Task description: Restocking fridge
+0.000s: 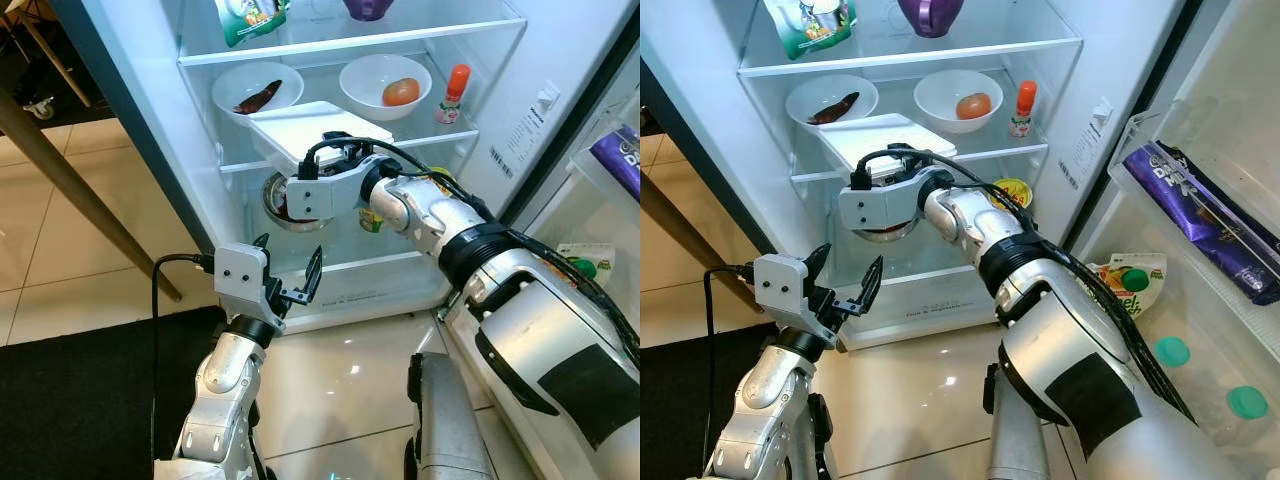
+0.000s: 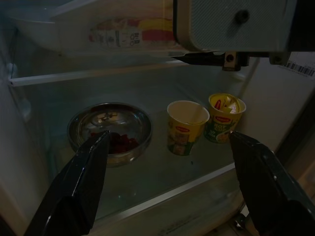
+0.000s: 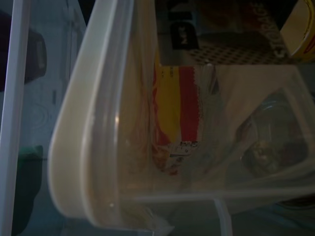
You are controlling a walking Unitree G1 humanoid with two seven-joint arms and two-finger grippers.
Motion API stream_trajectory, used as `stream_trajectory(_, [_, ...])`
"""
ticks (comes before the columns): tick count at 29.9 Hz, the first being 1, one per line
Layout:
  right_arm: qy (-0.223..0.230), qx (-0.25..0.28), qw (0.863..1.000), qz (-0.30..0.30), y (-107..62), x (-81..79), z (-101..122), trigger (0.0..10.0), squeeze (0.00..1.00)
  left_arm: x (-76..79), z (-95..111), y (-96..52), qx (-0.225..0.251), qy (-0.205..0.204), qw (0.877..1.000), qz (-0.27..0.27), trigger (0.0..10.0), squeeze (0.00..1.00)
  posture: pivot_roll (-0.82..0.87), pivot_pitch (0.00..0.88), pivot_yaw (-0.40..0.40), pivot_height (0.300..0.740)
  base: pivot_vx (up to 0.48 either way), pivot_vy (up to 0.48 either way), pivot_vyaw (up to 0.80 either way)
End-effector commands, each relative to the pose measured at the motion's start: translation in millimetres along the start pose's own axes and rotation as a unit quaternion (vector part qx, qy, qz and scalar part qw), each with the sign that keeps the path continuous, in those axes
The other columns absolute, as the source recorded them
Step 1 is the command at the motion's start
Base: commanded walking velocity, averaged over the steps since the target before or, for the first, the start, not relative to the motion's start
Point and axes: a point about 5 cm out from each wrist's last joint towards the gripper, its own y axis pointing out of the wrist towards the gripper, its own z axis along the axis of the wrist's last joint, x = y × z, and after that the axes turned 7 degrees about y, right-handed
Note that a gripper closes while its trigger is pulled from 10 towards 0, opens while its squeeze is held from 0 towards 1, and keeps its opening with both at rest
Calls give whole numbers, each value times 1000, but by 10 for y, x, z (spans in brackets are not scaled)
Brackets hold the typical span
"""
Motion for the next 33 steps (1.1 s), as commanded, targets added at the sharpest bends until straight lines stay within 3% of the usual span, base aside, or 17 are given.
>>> stream_trajectory(1, [10, -17, 1000, -7, 4, 0, -25, 10000, 0, 10, 15, -19, 0, -6, 1000, 2, 10000, 0, 1, 288, -2, 471, 0, 0, 0])
stream_trajectory(7, [26, -55, 998, -34, -15, 21, -135, 10000, 0, -72, 157, 43, 22, 1, 1000, 17, 10000, 0, 27, 307, -2, 471, 0, 0, 0])
stream_trajectory(18, [44, -71, 994, -66, -11, 90, -154, 10000, 0, -206, 357, 99, 47, 15, 998, 30, 10000, 0, 46, 351, -1, 471, 0, 0, 0])
stream_trajectory(29, [37, -54, 994, -91, 9, 153, -87, 10000, 0, -205, 428, 103, 52, 16, 998, 32, 10000, 0, 56, 364, -3, 471, 0, 0, 0])
stream_trajectory(33, [70, -17, 993, -90, -11, 195, -85, 10000, 0, -209, 406, 139, 51, 15, 998, 32, 10000, 0, 36, 345, 1, 471, 0, 0, 0])
